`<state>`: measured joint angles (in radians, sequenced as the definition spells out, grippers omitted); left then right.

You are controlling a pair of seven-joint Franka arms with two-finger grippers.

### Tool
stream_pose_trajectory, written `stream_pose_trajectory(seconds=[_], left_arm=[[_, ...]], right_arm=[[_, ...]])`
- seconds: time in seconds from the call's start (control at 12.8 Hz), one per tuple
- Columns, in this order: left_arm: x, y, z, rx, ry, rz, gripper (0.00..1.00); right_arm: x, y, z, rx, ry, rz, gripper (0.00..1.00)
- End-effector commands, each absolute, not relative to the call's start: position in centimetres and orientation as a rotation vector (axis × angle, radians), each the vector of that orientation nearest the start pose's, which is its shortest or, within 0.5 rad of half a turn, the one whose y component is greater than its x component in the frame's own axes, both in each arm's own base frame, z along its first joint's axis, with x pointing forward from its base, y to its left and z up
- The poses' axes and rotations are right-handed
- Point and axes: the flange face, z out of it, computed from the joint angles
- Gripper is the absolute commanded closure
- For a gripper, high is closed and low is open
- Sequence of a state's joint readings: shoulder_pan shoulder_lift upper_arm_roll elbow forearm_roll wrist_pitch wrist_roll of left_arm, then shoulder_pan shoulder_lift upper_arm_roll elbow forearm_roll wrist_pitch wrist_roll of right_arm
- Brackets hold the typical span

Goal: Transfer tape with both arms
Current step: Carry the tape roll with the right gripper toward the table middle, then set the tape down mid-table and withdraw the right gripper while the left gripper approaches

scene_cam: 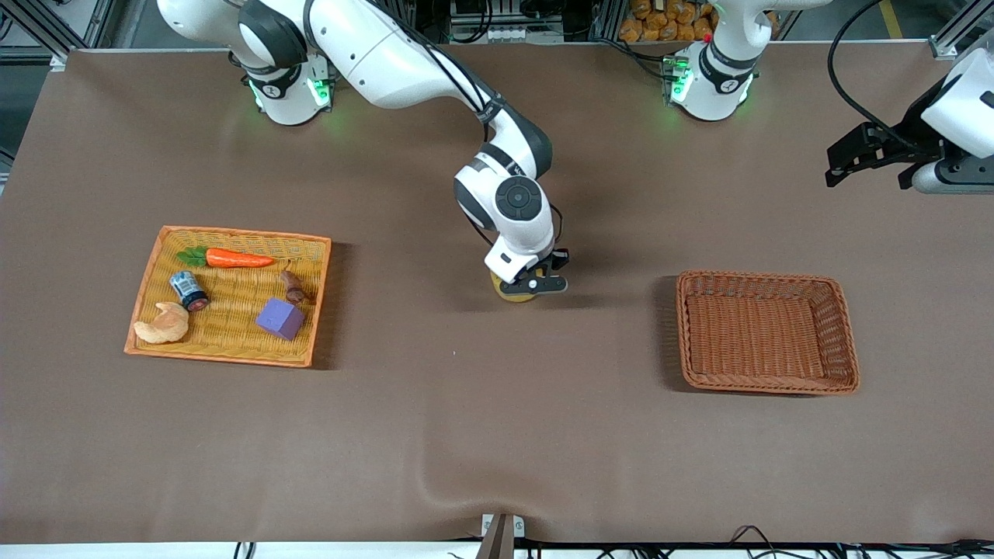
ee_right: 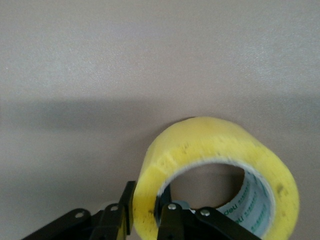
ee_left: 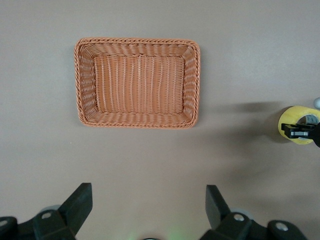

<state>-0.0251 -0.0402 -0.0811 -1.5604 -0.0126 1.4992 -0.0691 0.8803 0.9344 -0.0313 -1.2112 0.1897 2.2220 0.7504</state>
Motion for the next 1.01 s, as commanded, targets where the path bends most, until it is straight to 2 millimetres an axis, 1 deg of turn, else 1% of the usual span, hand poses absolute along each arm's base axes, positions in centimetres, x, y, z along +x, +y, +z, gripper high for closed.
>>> stream_pose_trajectory(seconds=[0.0,0.08,0.16,0.23,0.31,0.39,0.47,0.55,0.62,0.7,0.78,0.86,0.94], left_arm=[[53.8,-5.5,63.6,-3.133,0.077,0.074,0.0],[53.8,-5.4,63.6,-3.132,0.074,0.074,0.0],[53.9,-5.4,63.3,-3.131,0.074,0.086,0.0],[54.5,-5.6,61.8,-3.129,0.081,0.133,0.0],[55.0,-5.8,60.1,-3.111,0.087,0.219,0.0],[55.6,-5.8,58.3,-3.08,0.095,0.293,0.0],[56.0,-5.8,56.4,-3.063,0.097,0.383,0.0],[56.5,-5.8,54.3,-3.049,0.097,0.469,0.0],[56.8,-5.8,52.6,-3.031,0.1,0.538,0.0],[57.1,-5.8,51.2,-3.019,0.1,0.595,0.0],[57.3,-5.8,49.6,-3.003,0.1,0.664,0.0],[57.3,-6.0,48.2,-2.985,0.105,0.73,0.0],[57.3,-6.6,46.5,-2.96,0.121,0.806,0.0]], right_arm=[[49.2,59.9,23.7,-2.973,0.02,0.052,0.0],[49.8,59.6,26.0,-2.952,0.033,0.03,0.0],[51.0,58.1,28.2,-2.965,0.062,0.036,0.0],[53.4,54.8,31.6,-2.987,0.118,0.059,0.0],[55.8,51.5,34.5,-2.984,0.191,0.07,0.0],[57.6,48.3,35.9,-2.989,0.257,0.094,0.0],[58.9,45.2,36.4,-2.997,0.305,0.104,0.0],[59.4,42.7,36.9,-3.007,0.246,0.1,0.0],[60.8,39.3,38.0,-3.003,0.177,0.094,0.0],[61.9,36.0,39.0,-3.003,0.148,0.094,0.0],[62.6,33.1,39.8,-3.009,0.132,0.122,0.0],[62.9,30.9,40.7,-3.015,0.089,0.146,0.0],[63.8,27.8,42.0,-3.009,0.077,0.139,0.0]])
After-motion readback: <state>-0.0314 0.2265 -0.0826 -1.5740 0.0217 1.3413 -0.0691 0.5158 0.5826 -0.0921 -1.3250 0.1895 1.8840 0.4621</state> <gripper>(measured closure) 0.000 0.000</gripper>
